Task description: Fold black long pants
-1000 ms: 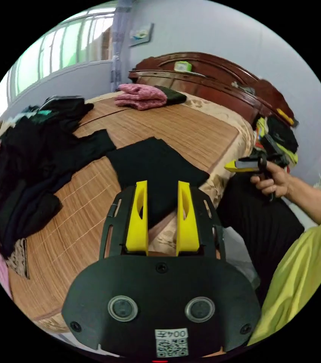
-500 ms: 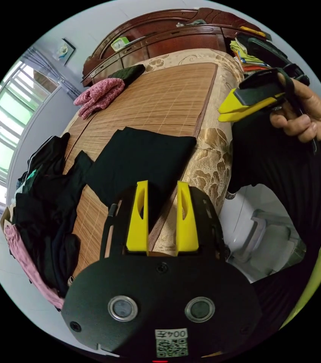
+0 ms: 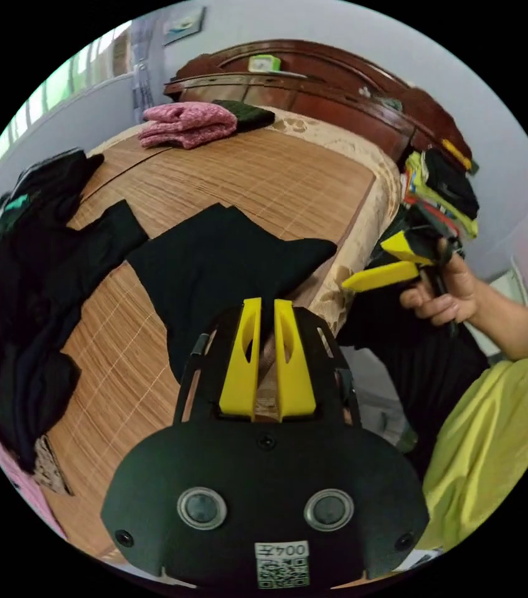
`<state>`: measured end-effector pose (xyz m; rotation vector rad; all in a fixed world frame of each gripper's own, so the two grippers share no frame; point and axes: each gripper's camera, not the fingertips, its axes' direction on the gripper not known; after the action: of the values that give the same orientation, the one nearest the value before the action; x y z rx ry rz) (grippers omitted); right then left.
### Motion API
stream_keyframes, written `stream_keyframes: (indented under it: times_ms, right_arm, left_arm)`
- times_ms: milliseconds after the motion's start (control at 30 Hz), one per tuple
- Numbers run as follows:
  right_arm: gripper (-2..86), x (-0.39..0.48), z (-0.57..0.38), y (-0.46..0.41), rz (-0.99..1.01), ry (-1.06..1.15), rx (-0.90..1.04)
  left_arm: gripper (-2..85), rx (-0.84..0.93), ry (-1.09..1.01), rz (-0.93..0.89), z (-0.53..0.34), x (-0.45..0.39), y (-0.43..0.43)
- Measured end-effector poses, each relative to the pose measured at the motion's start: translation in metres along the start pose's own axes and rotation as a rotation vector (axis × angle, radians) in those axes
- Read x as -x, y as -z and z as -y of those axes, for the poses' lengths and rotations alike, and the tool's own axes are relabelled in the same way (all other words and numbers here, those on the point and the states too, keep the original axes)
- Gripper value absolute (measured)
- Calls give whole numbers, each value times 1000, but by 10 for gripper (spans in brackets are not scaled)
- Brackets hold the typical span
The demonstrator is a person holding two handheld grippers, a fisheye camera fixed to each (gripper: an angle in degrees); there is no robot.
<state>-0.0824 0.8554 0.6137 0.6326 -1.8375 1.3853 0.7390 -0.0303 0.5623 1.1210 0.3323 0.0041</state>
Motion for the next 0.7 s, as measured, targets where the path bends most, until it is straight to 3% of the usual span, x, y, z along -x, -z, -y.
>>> stream_keyframes:
  times_ms: [500,700]
  right_arm:
    - [228,111,54,-154,-58,-157,72]
    - [147,166,39,-224,-114,-151,104]
  left_arm:
    - [19,-95,23,-112,-57,78,4]
    - [18,-107,28,-143,-91,96,-10]
